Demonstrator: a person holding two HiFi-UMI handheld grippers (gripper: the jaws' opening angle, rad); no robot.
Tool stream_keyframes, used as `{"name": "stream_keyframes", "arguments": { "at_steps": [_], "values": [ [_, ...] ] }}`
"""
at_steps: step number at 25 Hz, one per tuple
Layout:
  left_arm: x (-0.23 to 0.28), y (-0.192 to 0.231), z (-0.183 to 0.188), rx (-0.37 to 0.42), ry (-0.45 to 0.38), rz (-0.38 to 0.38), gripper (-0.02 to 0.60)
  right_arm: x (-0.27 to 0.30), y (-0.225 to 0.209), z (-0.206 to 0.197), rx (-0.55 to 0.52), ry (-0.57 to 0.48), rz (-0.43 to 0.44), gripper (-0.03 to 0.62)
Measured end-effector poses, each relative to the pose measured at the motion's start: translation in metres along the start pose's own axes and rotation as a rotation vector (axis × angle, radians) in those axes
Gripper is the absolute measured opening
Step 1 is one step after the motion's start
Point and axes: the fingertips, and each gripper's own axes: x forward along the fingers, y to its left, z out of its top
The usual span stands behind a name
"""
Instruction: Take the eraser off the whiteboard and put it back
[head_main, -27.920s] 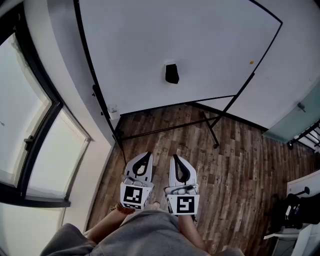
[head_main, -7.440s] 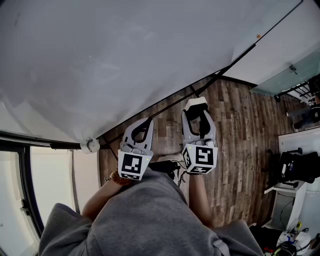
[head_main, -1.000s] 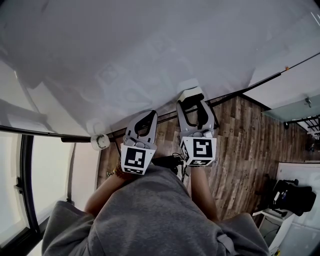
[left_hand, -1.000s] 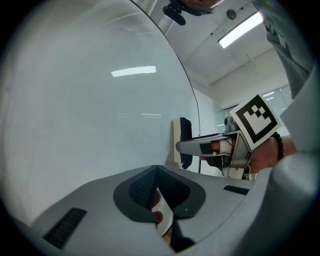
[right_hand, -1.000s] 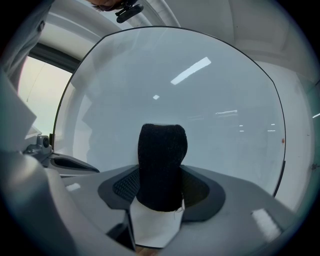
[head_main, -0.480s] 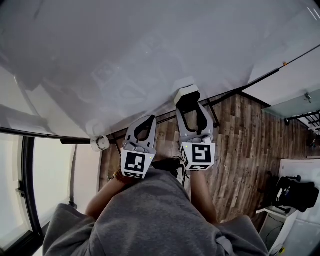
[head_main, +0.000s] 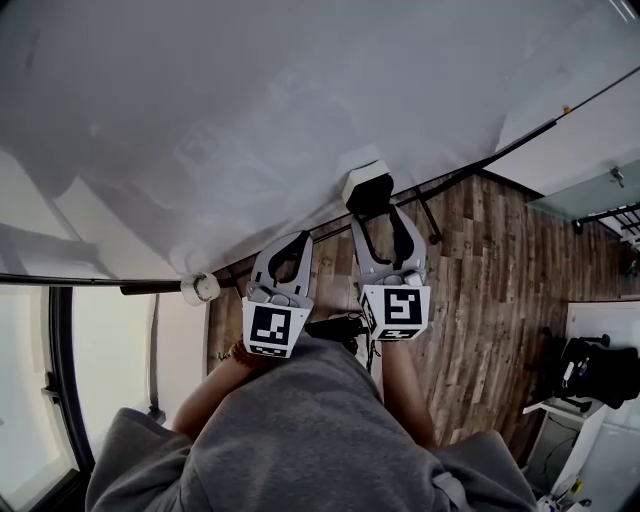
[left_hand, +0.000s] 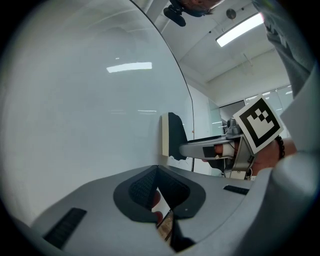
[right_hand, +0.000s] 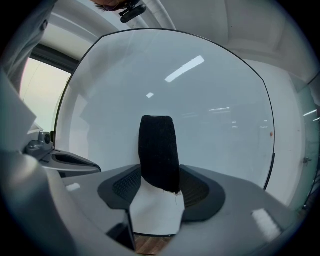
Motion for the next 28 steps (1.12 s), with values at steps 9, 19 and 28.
{"name": "stream_keyframes", "arguments": {
  "at_steps": [9,19,28],
  "values": [
    [0.004,-0.017,0.007,0.016,-0.018,-0.041,0.006,-0.016,-0.015,-0.004,0.02,0.004,-0.049,0.241],
    [0.0,-0.027,0.01,0.015,-0.034,-0.051,0.006,-0.03,-0.011,-0.001,0.023,-0.014,-0.05,0.224],
    [-0.013,-0.023,0.009,0.011,-0.042,-0.037,0.006,-0.035,0.007,0.004,-0.005,-0.029,-0.031,0.202]
  ]
}}
